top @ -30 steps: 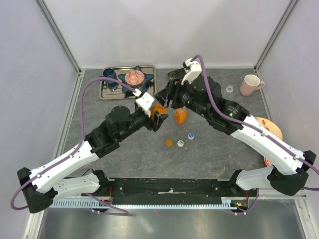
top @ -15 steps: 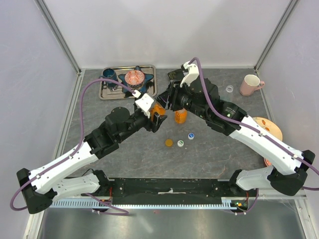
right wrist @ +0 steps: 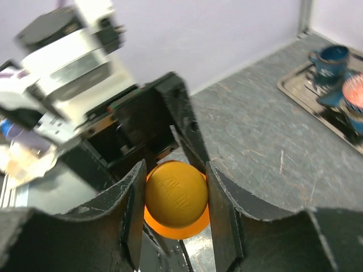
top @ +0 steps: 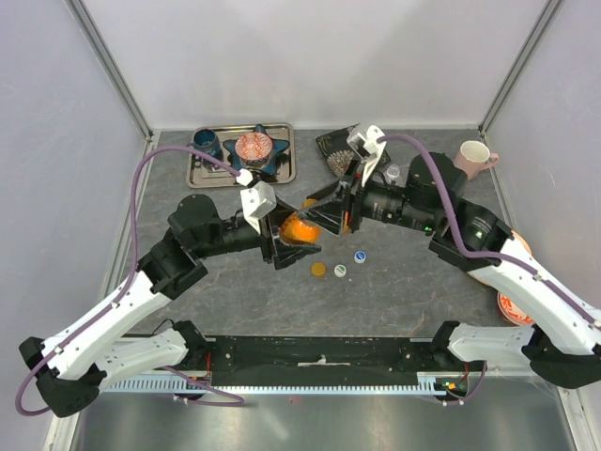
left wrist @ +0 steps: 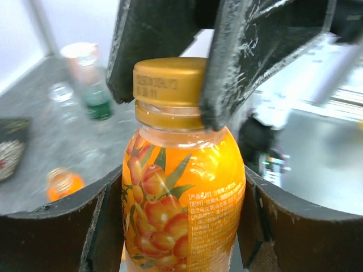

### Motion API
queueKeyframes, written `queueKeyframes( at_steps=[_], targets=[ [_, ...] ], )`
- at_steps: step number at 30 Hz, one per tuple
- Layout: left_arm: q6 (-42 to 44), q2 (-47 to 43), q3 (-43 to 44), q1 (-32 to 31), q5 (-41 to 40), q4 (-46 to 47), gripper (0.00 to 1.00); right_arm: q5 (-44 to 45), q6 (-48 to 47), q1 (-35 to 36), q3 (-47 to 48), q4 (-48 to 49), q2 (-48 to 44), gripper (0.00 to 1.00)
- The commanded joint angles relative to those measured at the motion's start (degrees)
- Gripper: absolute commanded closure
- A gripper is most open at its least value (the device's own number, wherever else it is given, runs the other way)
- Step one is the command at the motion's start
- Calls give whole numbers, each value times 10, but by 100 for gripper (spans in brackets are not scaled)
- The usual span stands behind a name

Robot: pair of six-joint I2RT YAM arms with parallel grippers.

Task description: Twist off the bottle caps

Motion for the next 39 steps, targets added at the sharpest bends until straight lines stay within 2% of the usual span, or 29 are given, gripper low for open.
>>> queueKeyframes(
  at_steps=[1,2,5,8,15,20,24,28,31,33,34,35,36,37,39],
  targets=[
    [-101,28,48,31,322,75,44,-203,-68,3,-8,33,-28,100],
    [-120,36,48,38,394,91,44,-225,-74,3,-28,47,-37,100],
    [-195,60,45,59,487,145,45,-283,-80,3,-62,75,-72,100],
    [-243,73,34,66,523,193,46,-318,-76,2,-79,99,-93,100],
    [-251,94,19,80,541,204,48,-407,-42,2,-105,151,-99,100],
    [-258,115,7,96,531,215,51,-392,-31,2,-118,178,-107,100],
    [-247,129,6,111,500,203,51,-323,-27,3,-107,183,-114,100],
    [-188,124,14,114,429,119,50,-147,-28,2,-99,184,-128,100],
    [-152,114,14,114,385,89,50,-61,-21,3,-93,186,-139,100],
    [-124,102,12,116,342,57,50,45,-23,2,-94,178,-148,100],
    [-115,93,11,116,285,41,50,87,-20,2,-95,156,-149,100],
    [-100,70,3,119,249,25,50,177,-21,3,-101,142,-149,100],
    [-92,58,-2,119,207,17,50,214,-18,3,-106,127,-147,100],
    [-86,41,-7,119,102,8,50,254,-16,3,-126,96,-147,100],
    [-85,-16,-30,119,-15,-3,50,328,5,3,-160,75,-146,100]
  ],
)
